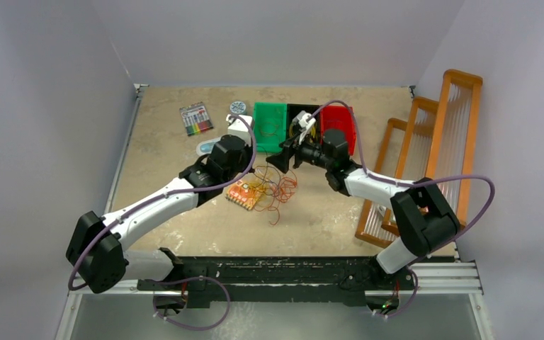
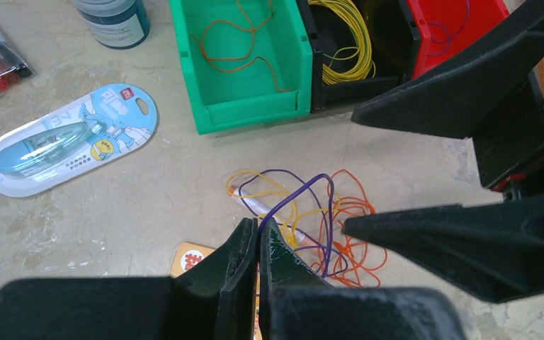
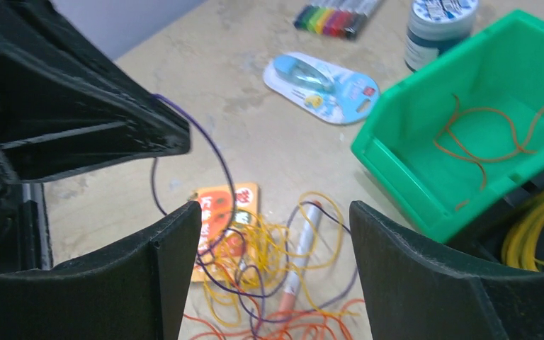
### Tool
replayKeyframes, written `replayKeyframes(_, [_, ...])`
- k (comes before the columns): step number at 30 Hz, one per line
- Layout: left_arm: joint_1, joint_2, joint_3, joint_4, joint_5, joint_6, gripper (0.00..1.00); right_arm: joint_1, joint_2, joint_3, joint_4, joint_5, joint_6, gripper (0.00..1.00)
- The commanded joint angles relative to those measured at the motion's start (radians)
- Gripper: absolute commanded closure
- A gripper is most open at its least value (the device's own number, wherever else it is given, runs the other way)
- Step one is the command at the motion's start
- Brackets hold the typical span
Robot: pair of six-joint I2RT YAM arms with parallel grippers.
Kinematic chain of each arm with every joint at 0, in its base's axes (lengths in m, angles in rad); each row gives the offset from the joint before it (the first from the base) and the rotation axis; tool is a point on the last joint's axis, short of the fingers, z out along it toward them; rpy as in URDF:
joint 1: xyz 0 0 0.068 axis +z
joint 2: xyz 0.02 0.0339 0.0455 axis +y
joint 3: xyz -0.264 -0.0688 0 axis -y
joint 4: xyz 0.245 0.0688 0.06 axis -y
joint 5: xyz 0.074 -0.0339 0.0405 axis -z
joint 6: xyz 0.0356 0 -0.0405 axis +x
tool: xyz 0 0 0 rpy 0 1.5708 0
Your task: Untangle the cables
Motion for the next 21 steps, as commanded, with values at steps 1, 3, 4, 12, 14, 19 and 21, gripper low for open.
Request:
replayKeyframes(1, [0.007, -0.034, 0.07, -0.022, 0.012, 0.026, 1.0, 0.035, -0.039, -0.036, 0.268, 0.014, 0.095, 0.21])
replayKeyframes(3, [0.006, -0.035, 0.081, -0.028, 0.014, 0.027, 1.0, 0.042, -0.029, -0.046, 0.319, 0.009, 0.121, 0.22])
replayKeyframes(4, [0.006, -0.035, 0.089, -0.032, 0.013, 0.028, 1.0, 0.047, -0.024, -0.047, 0.33, 0.006, 0.128, 0.22])
replayKeyframes(12, [0.005, -0.053, 0.142, -0.038, 0.011, 0.023, 1.0, 0.066, 0.006, -0.074, 0.398, -0.006, 0.131, 0.24])
replayKeyframes(14, [0.006, -0.057, 0.155, -0.039, 0.021, 0.022, 1.0, 0.076, 0.015, -0.078, 0.408, -0.004, 0.127, 0.23])
replayKeyframes(19, [0.006, -0.064, 0.178, -0.049, 0.02, 0.023, 1.0, 0.105, 0.049, -0.062, 0.427, -0.016, 0.118, 0.21])
replayKeyframes(21, [0.006, -0.066, 0.185, -0.053, 0.017, 0.024, 1.0, 0.114, 0.062, -0.056, 0.442, -0.023, 0.118, 0.21])
